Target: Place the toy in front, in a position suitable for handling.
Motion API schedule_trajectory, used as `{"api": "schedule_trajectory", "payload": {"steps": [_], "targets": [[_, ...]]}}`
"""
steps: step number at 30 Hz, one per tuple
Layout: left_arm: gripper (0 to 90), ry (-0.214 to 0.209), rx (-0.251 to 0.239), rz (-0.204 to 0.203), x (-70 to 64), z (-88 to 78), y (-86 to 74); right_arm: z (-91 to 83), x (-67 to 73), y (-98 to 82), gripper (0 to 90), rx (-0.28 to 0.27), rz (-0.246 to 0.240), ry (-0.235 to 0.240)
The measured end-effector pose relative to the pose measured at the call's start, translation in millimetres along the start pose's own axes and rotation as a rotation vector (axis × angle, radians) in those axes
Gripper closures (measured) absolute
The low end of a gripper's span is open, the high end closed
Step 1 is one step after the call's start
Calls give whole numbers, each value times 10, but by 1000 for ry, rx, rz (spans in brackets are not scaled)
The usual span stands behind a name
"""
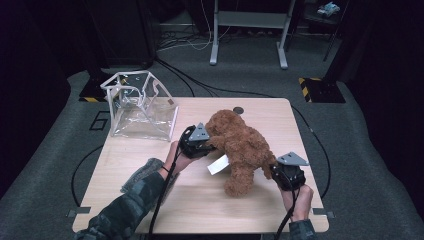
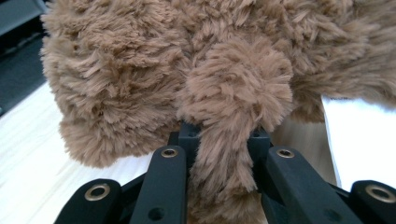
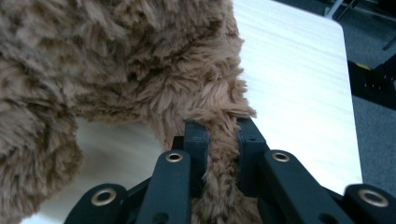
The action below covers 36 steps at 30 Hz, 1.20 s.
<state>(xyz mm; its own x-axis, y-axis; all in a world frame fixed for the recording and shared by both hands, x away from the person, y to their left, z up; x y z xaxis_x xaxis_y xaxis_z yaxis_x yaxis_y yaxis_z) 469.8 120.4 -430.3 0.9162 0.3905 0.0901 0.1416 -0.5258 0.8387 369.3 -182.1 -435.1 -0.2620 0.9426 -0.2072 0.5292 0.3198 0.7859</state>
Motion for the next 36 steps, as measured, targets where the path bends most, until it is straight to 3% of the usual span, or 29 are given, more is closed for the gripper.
{"api": "schedule_trajectory", "payload": {"steps": [6,9,14,17,18,20,22,23,24,28,29,30,32,33,36], "targets": [[759,48,0,19,-21,-176,-76,154,51,159,790,-33,-36,9],[759,52,-6,1,-36,-227,-130,235,72,203,791,-40,-59,12],[759,75,25,20,-94,-309,-254,460,142,279,793,-48,-98,28],[757,80,41,6,-141,-309,-330,598,183,297,792,-33,-123,43],[756,81,73,0,-173,-269,-407,690,211,303,790,-19,-137,47],[753,75,87,-9,-189,-244,-444,738,220,303,787,0,-140,55],[743,64,116,-32,-218,-167,-555,862,237,271,756,58,-117,80],[735,64,116,-32,-218,-167,-555,862,237,271,756,58,-117,80],[725,56,120,-60,-242,-131,-605,924,241,225,711,81,-104,94],[576,43,124,-82,-261,-129,-637,982,198,152,522,156,-49,124],[576,40,115,-91,-264,-141,-636,982,198,152,522,156,-49,124],[457,47,108,-105,-249,-201,-613,922,152,139,417,147,-8,126],[374,45,100,-113,-240,-236,-597,880,116,143,376,153,9,130],[329,60,108,-111,-208,-303,-560,794,52,152,300,129,37,140],[232,81,94,-133,-126,-401,-496,631,-4,181,225,110,86,172]]}}
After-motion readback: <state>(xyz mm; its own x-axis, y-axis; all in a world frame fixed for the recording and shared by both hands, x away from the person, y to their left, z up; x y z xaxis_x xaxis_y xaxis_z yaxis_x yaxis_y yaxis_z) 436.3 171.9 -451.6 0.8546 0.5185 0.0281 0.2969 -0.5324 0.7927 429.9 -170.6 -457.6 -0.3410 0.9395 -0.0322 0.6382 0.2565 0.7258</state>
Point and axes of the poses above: each handheld gripper's, and its own axes: z roughly forward along the jaws, y roughly out of its top, x roughly to its left, the point moved 1 cm from there along z, roughly forward along the jaws, and after that the axes turned 6 degrees about -y, right-handed, at the moved point
